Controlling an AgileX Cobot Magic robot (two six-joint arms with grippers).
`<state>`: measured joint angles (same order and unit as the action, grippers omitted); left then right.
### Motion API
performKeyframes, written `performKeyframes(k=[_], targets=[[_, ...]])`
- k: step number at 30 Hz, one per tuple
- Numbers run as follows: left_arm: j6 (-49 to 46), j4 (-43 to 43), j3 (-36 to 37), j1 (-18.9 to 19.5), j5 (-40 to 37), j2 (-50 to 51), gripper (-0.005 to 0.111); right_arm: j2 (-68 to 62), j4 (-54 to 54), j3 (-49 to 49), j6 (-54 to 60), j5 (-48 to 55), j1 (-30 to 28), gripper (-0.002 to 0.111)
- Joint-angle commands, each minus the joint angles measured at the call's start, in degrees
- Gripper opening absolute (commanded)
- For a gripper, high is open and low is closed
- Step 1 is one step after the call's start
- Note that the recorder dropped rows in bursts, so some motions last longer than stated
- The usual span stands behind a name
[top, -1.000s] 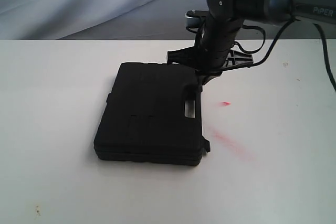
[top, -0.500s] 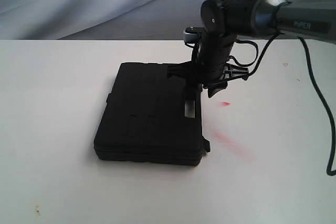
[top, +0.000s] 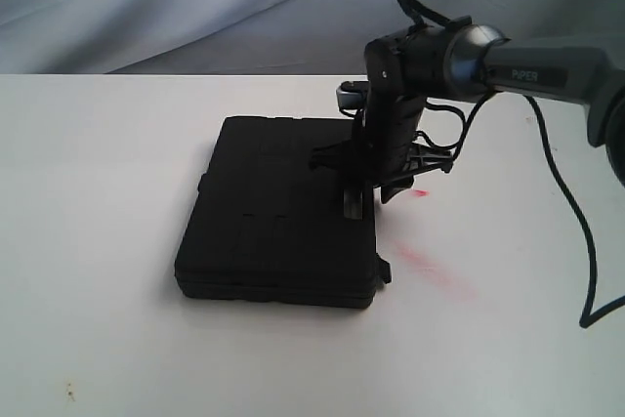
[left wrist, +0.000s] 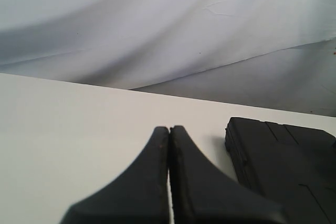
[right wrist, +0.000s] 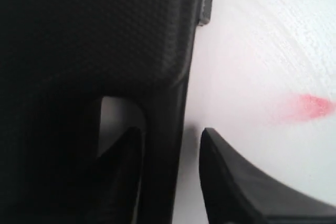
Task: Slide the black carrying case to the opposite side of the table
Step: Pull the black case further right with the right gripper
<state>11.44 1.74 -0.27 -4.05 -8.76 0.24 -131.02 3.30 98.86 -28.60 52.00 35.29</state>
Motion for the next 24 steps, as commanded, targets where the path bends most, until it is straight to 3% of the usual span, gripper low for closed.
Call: performKeyframes(k=[1,7,24], targets=[[0.09,0.23,0.27,-0.31,0.08,-0.24,0.0,-0.72,-0.33,0.28,-0.09,-0.37,0.07,0.024],[0.09,0.23,0.27,-0.31,0.08,-0.24,0.0,-0.72,-0.33,0.28,0.36,-0.37,0.07,0.0],[0.09,0.23,0.27,-0.31,0.08,-0.24,0.0,-0.12,0.28,0.07,6.35,2.18,-2.56,0.0]])
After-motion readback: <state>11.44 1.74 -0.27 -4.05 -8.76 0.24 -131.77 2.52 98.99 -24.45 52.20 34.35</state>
